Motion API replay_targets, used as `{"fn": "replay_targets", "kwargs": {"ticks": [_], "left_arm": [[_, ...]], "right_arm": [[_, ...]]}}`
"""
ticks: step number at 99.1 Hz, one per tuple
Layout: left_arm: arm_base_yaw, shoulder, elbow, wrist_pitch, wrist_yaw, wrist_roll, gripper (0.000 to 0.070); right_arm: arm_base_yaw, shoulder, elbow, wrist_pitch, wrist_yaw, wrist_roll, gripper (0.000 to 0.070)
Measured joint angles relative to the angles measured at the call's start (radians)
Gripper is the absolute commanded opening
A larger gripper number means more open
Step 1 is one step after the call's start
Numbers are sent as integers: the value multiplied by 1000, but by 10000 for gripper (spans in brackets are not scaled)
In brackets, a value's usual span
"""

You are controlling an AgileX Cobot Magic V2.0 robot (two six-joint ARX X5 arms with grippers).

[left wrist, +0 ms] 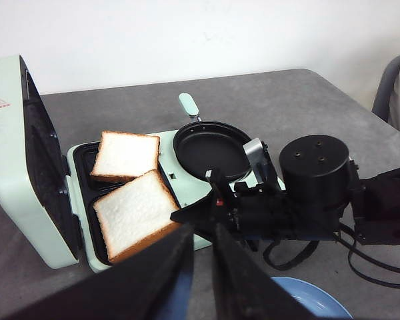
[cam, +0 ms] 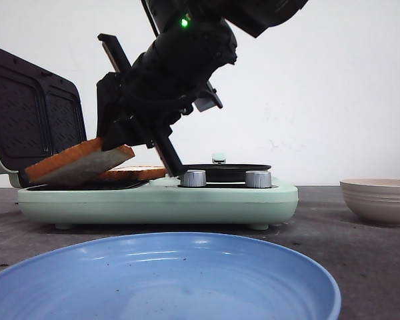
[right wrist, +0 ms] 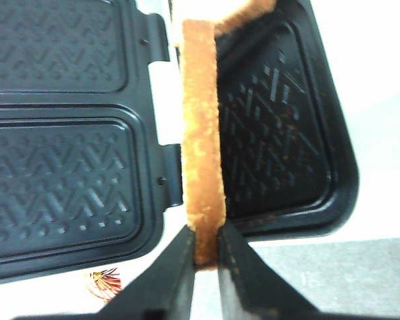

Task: Make breakfast with bread and shrimp
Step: 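Lay the bread slice on the second plate and open the right gripper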

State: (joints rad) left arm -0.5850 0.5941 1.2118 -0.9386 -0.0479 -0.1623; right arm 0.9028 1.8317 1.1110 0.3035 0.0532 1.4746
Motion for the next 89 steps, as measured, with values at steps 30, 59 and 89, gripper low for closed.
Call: {"fn": "replay_targets", "kwargs": {"ticks": [30, 59, 89], "left_arm": [[0, -13, 0, -22, 0, 6, 0], [0, -13, 0, -22, 0, 6, 0], [0, -13, 0, -21, 0, 6, 0]], "right_arm": [[-3, 2, 0, 2, 21, 4, 400], [-7, 2, 0, 5, 21, -40, 700], [-21, 2, 60, -81, -91, -211, 700]]}}
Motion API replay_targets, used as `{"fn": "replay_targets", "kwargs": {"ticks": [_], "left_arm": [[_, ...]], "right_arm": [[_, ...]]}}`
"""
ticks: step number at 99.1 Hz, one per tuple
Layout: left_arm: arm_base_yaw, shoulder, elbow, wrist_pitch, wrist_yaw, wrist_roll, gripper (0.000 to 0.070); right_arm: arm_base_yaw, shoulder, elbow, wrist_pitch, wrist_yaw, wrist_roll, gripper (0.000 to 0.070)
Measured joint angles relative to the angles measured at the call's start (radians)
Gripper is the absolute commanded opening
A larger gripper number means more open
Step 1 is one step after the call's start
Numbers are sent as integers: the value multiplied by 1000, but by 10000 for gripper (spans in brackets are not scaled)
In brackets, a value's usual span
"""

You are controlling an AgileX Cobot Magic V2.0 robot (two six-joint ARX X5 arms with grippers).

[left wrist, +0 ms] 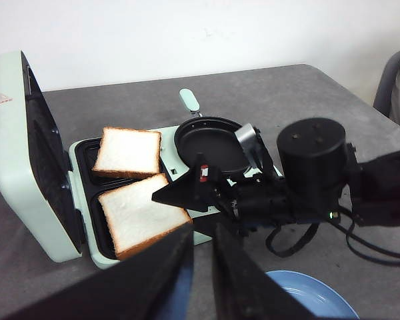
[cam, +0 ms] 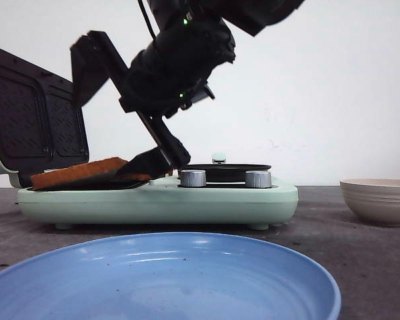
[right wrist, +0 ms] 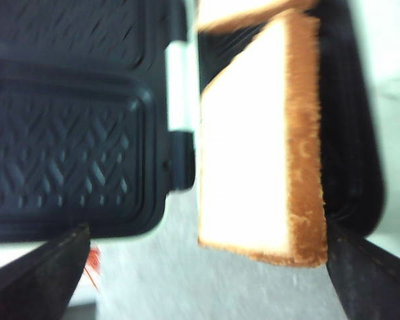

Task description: Make breakfast with bread and shrimp

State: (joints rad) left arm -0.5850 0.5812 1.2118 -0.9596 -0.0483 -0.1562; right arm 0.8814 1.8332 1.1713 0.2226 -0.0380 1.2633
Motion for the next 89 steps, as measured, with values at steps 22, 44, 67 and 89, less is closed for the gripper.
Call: {"fn": "replay_targets", "kwargs": {"ticks": [22, 44, 67, 89], "left_arm": [[0, 0, 0, 6, -8, 0, 0], [0, 0, 0, 6, -33, 0, 0], [0, 0, 0, 21, -83, 0, 0], [0, 17, 0, 142, -151, 0, 0]], "right_arm": [[-20, -26, 15, -90, 8, -129, 700], [-61, -58, 44, -187, -16, -216, 700], [-121, -187, 44, -189, -18, -408, 141], [-185, -409, 44, -296, -15, -725, 0]]}}
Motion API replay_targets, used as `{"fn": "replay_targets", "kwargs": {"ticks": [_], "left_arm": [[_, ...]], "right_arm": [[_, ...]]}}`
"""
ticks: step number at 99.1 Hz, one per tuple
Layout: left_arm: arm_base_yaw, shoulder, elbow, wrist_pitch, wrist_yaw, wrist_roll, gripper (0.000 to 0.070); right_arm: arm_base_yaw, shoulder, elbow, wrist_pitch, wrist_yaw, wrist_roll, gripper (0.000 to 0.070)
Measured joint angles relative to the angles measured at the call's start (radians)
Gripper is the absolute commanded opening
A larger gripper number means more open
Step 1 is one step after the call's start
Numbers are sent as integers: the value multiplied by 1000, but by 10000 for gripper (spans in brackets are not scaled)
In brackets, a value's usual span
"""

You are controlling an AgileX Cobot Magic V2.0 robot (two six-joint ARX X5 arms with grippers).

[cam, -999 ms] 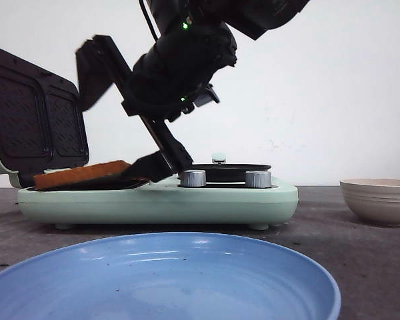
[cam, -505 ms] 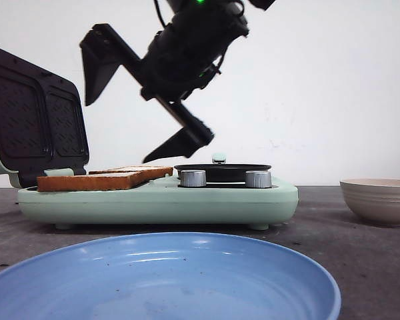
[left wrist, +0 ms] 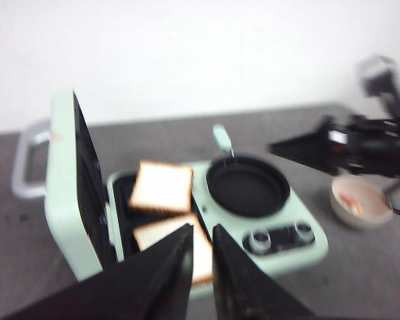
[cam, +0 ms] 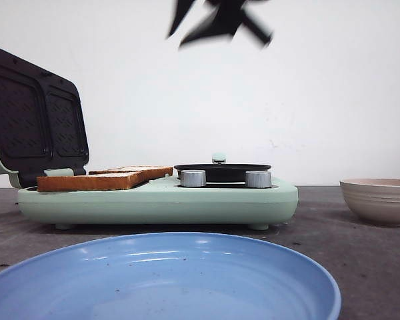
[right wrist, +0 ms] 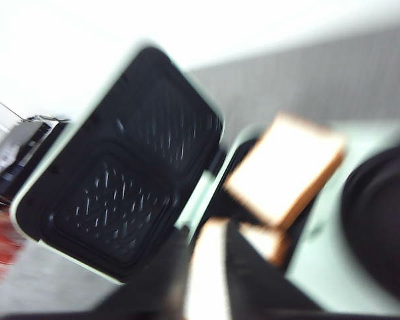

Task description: Make breakfast with bread and shrimp

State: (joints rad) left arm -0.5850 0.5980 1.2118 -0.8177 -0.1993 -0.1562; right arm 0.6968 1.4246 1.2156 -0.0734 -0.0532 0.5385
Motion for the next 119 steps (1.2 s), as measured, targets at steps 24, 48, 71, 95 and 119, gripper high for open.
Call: {"fn": "replay_targets", "kwargs": {"ticks": [24, 48, 71, 95, 119], "left_arm": [[0, 124, 0, 137, -64, 2, 0], [35, 301, 0, 296, -89, 70, 0], [164, 393, 0, 444, -90, 90, 0], [350, 422, 63, 536, -82, 91, 0], [601, 545, 251, 428, 51, 66, 0]], "right_arm": [[-74, -210, 0, -199, 15, -211, 0], [-97, -402, 0, -338, 58, -372, 0], [-104, -517, -18, -421, 104, -454, 0], [-150, -637, -121, -467, 106, -463, 0], [-161, -767, -234, -468, 92, -434, 0]]}}
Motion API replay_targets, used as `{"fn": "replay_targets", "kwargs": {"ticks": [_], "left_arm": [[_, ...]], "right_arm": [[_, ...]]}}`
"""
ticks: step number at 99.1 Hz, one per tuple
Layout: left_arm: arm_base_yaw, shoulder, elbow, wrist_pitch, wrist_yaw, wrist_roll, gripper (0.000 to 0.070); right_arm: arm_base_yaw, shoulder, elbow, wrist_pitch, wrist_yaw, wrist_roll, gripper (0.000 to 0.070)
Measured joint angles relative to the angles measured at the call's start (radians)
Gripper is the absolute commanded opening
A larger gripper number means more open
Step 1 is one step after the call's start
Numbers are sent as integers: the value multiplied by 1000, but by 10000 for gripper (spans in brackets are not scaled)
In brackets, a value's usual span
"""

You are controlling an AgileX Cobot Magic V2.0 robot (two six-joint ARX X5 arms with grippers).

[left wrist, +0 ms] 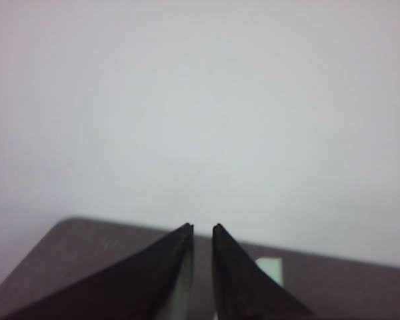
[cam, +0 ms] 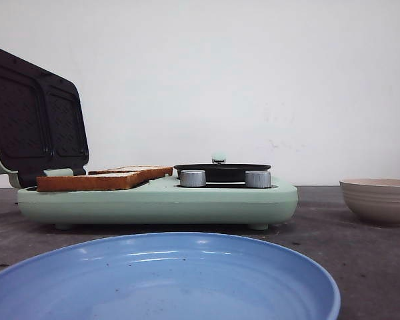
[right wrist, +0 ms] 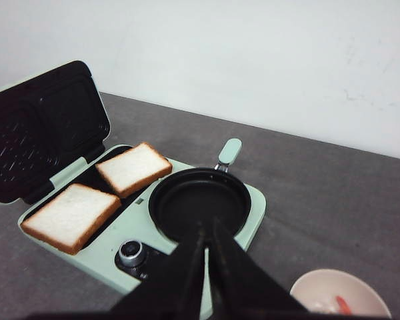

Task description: Make breakfast with bread and shrimp

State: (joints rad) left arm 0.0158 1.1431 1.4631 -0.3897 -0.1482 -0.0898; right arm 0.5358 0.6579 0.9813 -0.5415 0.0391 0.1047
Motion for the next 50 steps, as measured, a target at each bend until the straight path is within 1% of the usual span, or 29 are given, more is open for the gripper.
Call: {"fn": "replay_targets", "kwargs": {"ticks": [14, 17, 24, 27, 28, 32, 38, 43, 50], "left_arm": [[92, 105, 98, -132, 53, -23, 0], [105, 126, 114, -165, 65, -26, 9], [122, 172, 148, -240, 96, -30, 96], [126, 190, 160, -267, 114, -32, 148], [126, 195, 163, -274, 121, -32, 183], [126, 218, 174, -305, 148, -32, 269], [126, 251, 190, -351, 185, -36, 360], [126, 278, 200, -382, 208, -46, 405], [126, 312, 203, -413, 233, -72, 406]], "right_arm": [[0, -37, -31, -3, -36, 51, 0], [0, -41, -31, 0, -42, 58, 0], [0, -50, -31, 0, -57, 66, 0], [0, -50, -31, 0, -66, 69, 0], [0, -50, -31, 0, -68, 69, 0], [0, -51, -31, -1, -72, 71, 0], [0, -52, -31, -5, -73, 76, 0], [0, -52, -31, -16, -73, 76, 0], [0, -51, -31, -31, -74, 76, 0]]}}
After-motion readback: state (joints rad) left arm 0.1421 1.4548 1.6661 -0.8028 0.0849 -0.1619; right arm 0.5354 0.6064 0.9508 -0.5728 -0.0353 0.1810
